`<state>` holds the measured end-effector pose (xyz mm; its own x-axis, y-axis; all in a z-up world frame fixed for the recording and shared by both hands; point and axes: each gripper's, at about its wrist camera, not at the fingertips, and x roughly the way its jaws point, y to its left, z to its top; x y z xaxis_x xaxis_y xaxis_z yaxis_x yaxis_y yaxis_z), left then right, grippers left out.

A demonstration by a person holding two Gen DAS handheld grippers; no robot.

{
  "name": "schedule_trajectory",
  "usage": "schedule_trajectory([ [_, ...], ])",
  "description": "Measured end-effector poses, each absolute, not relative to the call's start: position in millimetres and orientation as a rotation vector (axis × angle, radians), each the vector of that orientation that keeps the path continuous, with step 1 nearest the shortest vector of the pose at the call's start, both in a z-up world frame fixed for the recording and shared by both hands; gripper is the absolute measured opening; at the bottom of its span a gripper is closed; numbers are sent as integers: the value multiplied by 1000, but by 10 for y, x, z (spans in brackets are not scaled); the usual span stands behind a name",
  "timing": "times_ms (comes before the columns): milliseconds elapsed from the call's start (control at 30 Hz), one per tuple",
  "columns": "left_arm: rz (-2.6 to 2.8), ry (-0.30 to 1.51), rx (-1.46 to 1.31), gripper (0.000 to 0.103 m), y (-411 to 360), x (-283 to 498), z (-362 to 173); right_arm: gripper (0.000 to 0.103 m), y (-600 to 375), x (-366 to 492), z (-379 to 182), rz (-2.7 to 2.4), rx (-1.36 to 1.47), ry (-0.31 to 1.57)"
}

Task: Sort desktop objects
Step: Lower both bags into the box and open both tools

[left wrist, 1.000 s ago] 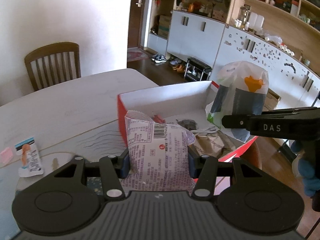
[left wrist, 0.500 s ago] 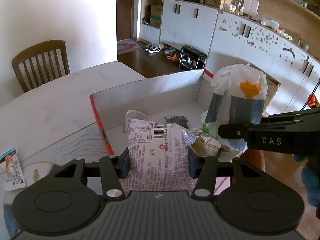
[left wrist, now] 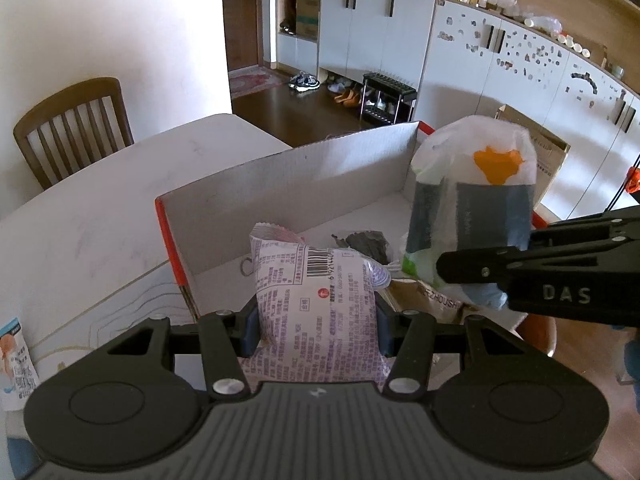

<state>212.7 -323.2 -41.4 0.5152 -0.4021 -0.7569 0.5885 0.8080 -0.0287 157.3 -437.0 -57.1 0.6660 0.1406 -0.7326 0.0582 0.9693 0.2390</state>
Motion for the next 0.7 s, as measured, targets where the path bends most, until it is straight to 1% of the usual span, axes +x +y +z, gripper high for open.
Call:
schedule_trajectory([
  [333, -602, 866, 281, 52, -3316, 2292, -508, 15, -4402, 1751, -766, 87, 288, 936],
  [500, -618, 916, 295, 52, -3366, 2348, -620, 16, -4368, 1778, -835, 80, 269, 970],
  [700, -627, 922, 336, 53, -3387, 2356, -672, 18, -4405, 1778, -897, 63, 258, 985],
])
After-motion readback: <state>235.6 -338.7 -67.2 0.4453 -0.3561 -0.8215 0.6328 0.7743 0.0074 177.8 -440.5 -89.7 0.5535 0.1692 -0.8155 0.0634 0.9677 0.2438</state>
